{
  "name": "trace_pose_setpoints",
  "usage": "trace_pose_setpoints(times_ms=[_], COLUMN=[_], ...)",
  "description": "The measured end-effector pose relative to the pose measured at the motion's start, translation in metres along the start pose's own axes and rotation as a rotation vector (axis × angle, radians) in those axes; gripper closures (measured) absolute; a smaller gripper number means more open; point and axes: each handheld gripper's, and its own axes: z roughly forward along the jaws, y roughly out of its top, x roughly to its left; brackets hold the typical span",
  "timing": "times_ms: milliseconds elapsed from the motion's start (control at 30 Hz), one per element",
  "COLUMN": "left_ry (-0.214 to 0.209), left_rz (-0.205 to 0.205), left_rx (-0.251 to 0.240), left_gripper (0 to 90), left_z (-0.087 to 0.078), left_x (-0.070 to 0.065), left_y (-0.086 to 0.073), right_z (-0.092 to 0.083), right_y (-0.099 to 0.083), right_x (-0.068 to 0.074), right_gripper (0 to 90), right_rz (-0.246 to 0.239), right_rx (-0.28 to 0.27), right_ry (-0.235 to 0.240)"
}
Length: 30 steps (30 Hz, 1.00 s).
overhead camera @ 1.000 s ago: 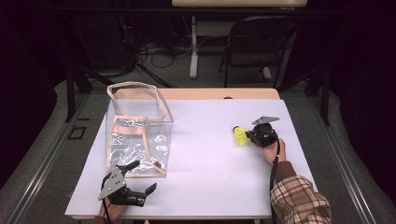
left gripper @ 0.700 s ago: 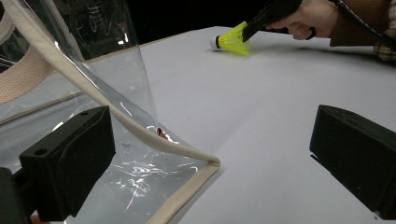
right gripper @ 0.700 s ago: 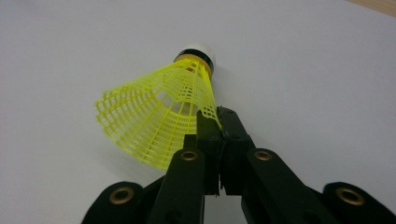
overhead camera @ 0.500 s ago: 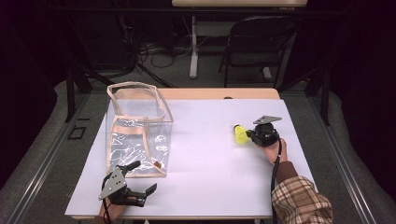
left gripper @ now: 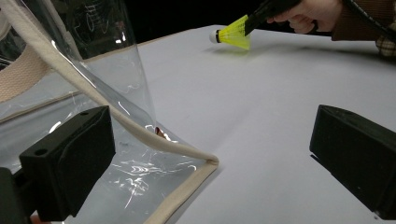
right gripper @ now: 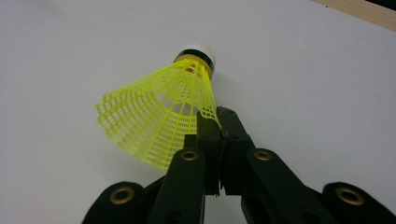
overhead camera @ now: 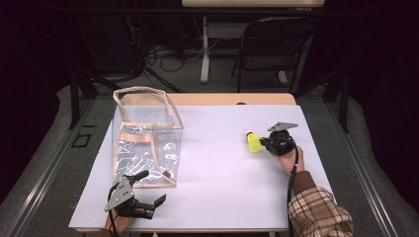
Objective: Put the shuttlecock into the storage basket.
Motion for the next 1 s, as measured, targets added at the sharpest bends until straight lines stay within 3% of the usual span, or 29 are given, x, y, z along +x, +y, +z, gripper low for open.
trace_pose_setpoints(times_ms=[1000], left_ry=[-0.001], left_rz=[0.002], left_rx=[0.000], left_gripper=[0.0], left_z=[0.000], left_x=[0.000], left_y=[0.000], right_z=[-0.009], right_y=[0.025], right_x=[0.020], right_gripper=[89.0], right_rz=[-0.079], right_rx=[0.042], right_ry=[0.051])
